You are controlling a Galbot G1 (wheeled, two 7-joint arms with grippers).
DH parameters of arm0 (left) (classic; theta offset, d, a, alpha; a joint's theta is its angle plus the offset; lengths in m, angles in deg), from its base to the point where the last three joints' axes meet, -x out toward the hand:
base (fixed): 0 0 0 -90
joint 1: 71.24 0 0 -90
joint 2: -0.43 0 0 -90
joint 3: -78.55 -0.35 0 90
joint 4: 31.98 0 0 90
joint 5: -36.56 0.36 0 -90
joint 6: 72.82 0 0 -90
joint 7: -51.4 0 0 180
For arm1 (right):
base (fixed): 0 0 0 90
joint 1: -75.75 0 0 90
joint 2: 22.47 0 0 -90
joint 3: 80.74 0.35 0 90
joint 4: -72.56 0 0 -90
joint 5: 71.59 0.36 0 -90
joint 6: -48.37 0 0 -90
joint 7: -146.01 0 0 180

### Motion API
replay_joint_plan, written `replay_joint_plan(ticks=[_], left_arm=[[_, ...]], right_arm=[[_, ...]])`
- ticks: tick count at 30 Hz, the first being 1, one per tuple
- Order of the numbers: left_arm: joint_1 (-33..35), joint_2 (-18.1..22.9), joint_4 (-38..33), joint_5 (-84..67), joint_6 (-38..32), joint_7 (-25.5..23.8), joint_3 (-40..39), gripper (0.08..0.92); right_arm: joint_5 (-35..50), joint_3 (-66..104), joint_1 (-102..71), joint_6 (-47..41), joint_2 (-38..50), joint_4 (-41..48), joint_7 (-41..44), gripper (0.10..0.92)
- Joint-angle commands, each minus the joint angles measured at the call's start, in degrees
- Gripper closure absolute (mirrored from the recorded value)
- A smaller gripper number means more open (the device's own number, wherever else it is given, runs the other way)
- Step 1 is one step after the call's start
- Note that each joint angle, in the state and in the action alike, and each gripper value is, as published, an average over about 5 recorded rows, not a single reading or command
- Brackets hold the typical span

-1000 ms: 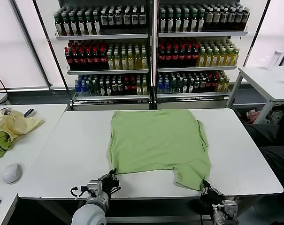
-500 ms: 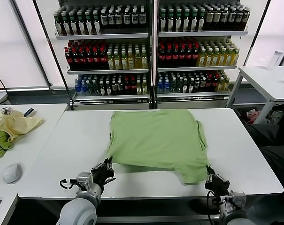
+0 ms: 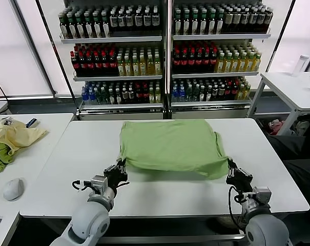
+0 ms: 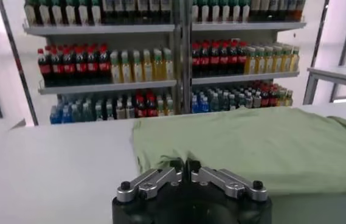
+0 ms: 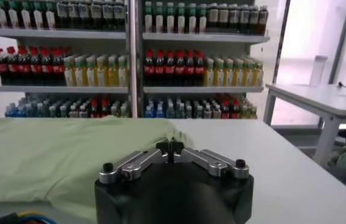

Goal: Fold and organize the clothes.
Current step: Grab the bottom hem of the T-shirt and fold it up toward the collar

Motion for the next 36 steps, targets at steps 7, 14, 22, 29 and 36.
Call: replay_joint_plan(ticks=[7, 14, 22, 29, 36], left_arm=[[-13.0, 0.6, 19.3, 17.1, -0.8, -1.5, -7.0, 0.884], [-13.4, 1.4, 21.7, 21.0, 0.0, -2.9, -8.8, 0.884], [-12.7, 2.5, 22.4, 21.8, 0.2, -1.0, -8.4, 0.826], [-10.4, 1.4, 18.9, 21.1, 0.8, 0.4, -6.4, 0.625], [-8.8, -1.3, 15.6, 10.1, 2.7, 0.5, -4.9, 0.426]], right_arm=[[-1.4, -5.8, 14.9, 0.9, 1.6, 14.2, 0.4, 0.909], [-4.4, -9.1, 17.7, 1.2, 0.3, 17.8, 1.1, 0.909], [-8.2, -11.0, 18.0, 0.2, -1.0, 19.7, 2.6, 0.888], [-8.9, -9.7, 15.0, 0.6, -1.1, 17.3, 4.0, 0.706], [-5.8, -6.5, 10.1, -1.3, -0.7, 13.8, 2.0, 0.507]])
